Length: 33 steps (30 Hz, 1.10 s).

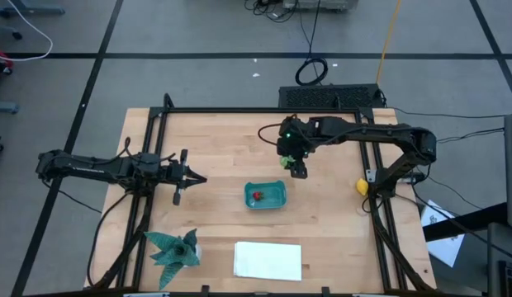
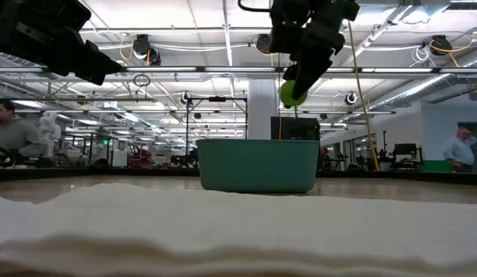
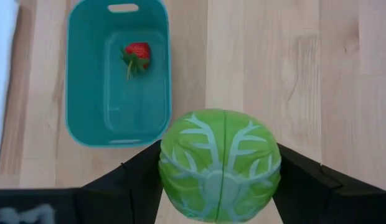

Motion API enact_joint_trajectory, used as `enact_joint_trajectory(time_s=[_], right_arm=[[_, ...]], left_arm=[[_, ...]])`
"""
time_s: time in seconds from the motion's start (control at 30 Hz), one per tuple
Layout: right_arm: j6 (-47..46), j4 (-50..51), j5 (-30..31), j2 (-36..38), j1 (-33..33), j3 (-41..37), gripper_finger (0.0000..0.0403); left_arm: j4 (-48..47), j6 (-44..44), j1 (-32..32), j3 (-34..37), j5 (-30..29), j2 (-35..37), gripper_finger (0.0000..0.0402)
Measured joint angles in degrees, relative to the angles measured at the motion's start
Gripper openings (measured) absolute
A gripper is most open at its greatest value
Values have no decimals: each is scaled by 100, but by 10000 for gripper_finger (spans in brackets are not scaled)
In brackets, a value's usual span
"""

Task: Pick and placing Produce into tupperware
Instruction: Put the green cabbage into the blue bin

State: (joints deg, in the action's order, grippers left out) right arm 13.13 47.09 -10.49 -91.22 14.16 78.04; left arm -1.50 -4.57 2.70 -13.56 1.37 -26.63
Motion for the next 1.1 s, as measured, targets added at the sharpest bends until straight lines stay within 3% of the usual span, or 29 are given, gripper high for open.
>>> enact_joint_trajectory(time_s=[0.63, 0.83, 1.1], right_arm=[[-247, -417, -56, 1039, -393, 5, 235], [-446, -948, -608, 1450, -417, 0, 235], [-530, -963, -657, 2014, -491, 0, 235]], left_arm=[[1, 17, 1, 0, -46, 0, 26], [0, 16, 0, 0, -46, 0, 26], [-43, 16, 0, 0, -38, 0, 26]])
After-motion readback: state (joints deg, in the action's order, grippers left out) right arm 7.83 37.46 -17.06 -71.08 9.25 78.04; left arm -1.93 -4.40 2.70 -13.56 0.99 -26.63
